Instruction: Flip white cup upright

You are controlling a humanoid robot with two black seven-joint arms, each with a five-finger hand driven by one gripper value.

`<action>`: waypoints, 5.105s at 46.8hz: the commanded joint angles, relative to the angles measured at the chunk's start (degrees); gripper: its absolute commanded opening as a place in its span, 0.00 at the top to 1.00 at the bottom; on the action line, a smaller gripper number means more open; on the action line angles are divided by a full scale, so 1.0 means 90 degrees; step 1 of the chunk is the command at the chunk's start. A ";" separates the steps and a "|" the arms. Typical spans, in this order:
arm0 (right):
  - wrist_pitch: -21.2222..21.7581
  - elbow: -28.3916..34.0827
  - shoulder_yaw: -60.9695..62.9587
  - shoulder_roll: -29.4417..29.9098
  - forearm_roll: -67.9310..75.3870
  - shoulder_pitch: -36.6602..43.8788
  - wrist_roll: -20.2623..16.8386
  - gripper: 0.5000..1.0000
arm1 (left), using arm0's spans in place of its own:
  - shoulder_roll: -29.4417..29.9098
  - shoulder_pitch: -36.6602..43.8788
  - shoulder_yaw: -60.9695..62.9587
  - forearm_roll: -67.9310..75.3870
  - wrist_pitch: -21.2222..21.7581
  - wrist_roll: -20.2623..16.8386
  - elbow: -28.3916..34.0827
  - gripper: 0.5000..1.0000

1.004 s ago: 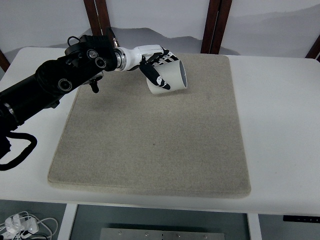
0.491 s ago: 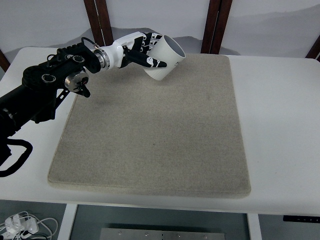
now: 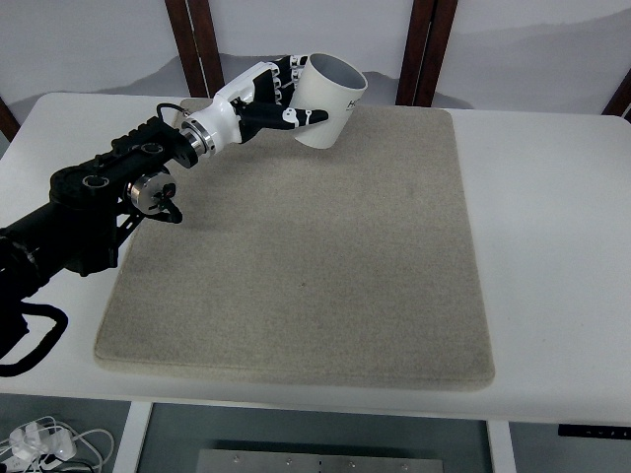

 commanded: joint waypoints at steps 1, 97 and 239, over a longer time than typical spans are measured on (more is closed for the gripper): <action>0.0000 0.0000 0.0000 0.0000 0.0001 0.0000 -0.0001 0.10 | -0.0119 0.0036 0.0010 -0.0229 -0.0123 -0.0266 0.0182 0.97; 0.0000 0.0000 0.0000 0.0000 0.0001 0.0000 -0.0001 0.10 | -0.0383 0.0710 0.0606 -0.0308 -0.0572 -0.1030 0.0925 0.24; 0.0039 0.0000 0.0019 0.0000 0.0020 -0.0009 -0.0001 0.10 | -0.0139 0.0242 -0.2841 -0.4683 -0.0025 0.2145 0.1619 0.01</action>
